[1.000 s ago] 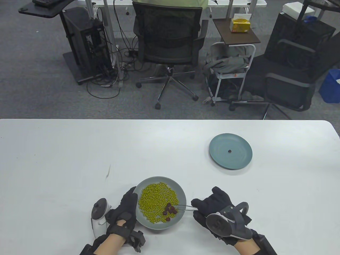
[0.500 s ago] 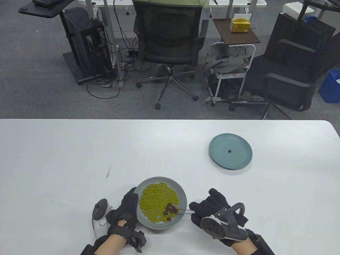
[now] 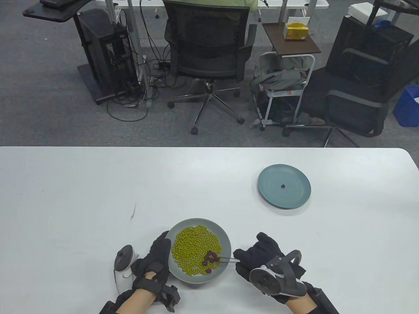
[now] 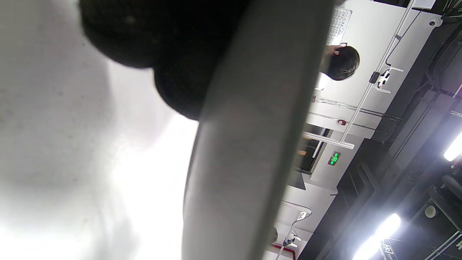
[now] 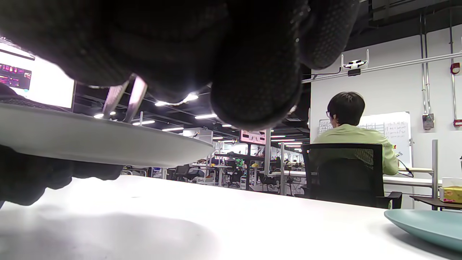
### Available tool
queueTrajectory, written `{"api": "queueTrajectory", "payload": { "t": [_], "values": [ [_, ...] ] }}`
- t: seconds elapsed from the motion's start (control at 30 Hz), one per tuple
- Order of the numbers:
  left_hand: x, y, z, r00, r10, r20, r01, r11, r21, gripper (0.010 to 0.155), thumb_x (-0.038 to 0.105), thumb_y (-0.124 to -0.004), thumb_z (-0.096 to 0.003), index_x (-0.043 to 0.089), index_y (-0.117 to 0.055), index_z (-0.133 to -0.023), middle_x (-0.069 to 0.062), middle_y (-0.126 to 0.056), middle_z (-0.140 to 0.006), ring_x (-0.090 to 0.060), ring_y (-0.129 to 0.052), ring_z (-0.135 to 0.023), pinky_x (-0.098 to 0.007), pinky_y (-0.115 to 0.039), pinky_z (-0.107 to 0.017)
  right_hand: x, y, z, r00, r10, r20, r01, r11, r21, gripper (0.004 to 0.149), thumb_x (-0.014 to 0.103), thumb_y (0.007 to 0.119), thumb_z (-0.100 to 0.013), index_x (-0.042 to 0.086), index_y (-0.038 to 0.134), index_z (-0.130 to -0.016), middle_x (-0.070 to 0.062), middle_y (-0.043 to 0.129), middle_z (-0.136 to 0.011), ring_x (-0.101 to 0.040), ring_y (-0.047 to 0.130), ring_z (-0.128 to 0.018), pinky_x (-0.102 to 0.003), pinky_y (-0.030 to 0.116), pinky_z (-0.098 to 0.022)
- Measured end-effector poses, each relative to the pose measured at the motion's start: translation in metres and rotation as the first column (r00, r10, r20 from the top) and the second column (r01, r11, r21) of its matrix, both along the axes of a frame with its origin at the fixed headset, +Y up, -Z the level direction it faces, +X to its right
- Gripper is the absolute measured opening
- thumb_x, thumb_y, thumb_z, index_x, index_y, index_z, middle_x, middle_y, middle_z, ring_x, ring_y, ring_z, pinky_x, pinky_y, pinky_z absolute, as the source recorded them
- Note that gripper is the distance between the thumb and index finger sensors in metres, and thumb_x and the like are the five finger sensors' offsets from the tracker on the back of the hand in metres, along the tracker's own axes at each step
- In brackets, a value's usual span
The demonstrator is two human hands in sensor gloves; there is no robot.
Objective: Pick cranberries with tweezers into plate
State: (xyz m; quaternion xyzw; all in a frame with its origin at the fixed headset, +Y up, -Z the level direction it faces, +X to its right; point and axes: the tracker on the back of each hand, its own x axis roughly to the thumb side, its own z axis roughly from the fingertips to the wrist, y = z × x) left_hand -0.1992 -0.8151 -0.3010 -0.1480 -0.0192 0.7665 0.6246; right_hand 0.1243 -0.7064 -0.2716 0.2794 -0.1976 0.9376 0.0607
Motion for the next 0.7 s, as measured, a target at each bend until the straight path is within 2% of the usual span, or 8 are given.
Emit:
{"api": "queueTrajectory", "payload": {
  "t": [0.7],
  "values": [
    [0.001, -0.001, 0.002, 0.999, 0.015, 0.031, -0.016, 1.000, 0.021, 0.062, 0.050, -0.059, -0.0528, 0.021, -0.035, -0.103, -0.006, -0.067, -0.093, -0.026, -0.103, -0.046, -0.035, -0.089, -0.028, 0.019, 0.006, -0.006, 0.990, -0.139, 0.036, 0.141, 0.989, -0.052, 0.045, 0.052, 0.078, -0.034, 0.030, 0.085, -0.073, 0.018, 0.091, -0.042, -0.009, 0.097, -0.048, -0.046, 0.060, -0.071]
  ]
}}
